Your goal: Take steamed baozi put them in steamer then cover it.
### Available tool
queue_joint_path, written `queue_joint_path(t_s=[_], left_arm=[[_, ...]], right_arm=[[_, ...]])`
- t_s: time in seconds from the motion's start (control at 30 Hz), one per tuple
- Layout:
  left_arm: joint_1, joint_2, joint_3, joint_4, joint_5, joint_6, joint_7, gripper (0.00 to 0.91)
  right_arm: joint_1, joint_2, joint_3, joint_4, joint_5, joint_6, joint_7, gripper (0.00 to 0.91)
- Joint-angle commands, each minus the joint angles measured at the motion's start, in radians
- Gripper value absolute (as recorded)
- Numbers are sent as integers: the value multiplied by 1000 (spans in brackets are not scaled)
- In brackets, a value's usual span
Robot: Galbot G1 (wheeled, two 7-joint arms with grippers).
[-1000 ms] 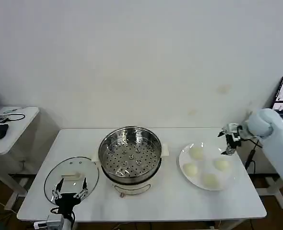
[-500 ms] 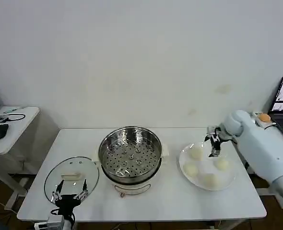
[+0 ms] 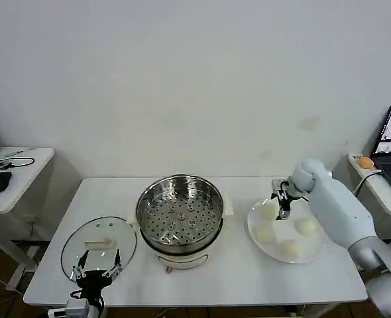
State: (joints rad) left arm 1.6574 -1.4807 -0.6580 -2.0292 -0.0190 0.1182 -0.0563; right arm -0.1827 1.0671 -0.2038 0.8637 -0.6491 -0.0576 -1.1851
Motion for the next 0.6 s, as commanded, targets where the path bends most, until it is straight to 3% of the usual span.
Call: queue_joint_path(t_s=[0.03, 0.47, 0.57, 0.6], left_arm=[[2, 1, -2, -1, 0, -1, 0, 907], [5, -1, 2, -1, 0, -3, 0, 907], [4, -1, 1, 0, 0, -3, 0, 907], [4, -1, 2, -1, 0, -3, 0, 907]], right_arm=[[-1, 27, 8, -43, -27, 6, 26, 907], [2, 23, 15, -63, -30, -7, 31, 907], [3, 21, 16, -63, -26, -11, 32, 705], [4, 21, 16, -64, -20, -15, 35, 685]])
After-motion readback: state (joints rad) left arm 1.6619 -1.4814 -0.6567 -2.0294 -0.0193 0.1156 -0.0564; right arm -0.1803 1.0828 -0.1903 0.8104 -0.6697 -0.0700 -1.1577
